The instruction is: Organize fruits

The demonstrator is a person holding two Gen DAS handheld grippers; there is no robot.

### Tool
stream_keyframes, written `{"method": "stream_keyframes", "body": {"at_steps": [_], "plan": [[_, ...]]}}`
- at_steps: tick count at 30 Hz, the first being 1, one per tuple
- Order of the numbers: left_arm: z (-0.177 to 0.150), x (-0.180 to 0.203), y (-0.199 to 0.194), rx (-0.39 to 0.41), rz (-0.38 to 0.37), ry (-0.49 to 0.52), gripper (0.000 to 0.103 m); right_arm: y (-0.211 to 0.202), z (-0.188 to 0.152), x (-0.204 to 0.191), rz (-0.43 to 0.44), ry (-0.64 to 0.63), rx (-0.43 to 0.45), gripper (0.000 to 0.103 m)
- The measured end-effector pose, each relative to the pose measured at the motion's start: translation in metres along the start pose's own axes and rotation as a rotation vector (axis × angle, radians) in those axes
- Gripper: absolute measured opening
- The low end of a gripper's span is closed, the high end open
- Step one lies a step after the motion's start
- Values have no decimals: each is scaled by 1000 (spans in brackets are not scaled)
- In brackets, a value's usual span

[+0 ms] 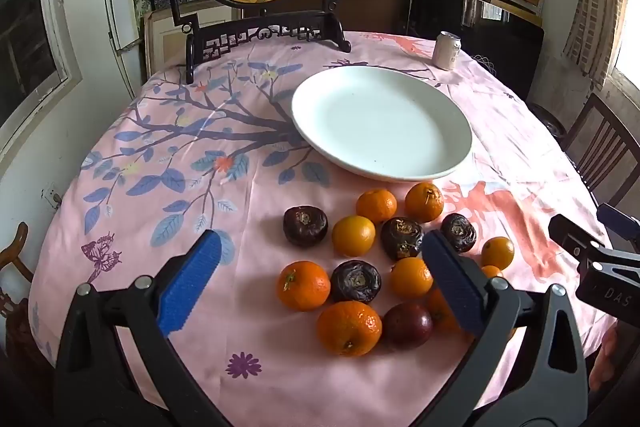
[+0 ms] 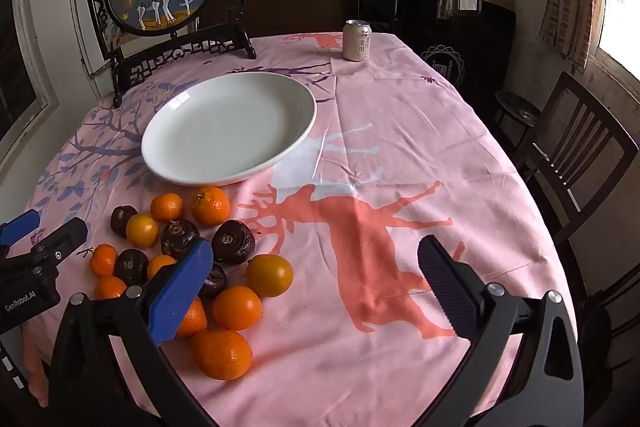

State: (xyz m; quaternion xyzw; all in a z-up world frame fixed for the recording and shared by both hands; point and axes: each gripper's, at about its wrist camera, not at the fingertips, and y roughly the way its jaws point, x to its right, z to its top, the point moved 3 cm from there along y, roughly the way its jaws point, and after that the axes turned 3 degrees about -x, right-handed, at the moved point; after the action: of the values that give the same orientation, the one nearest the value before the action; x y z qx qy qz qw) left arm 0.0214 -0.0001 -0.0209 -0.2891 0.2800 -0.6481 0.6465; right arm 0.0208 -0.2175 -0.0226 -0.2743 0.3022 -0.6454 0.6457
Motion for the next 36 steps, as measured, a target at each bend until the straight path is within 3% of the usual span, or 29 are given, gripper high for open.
{"method": "stream_keyframes", "body": {"at_steps": [36], "plan": [[0,-3,-1,-5,0,-4,101,2,-2,-3,10,-14,-13,102]]}}
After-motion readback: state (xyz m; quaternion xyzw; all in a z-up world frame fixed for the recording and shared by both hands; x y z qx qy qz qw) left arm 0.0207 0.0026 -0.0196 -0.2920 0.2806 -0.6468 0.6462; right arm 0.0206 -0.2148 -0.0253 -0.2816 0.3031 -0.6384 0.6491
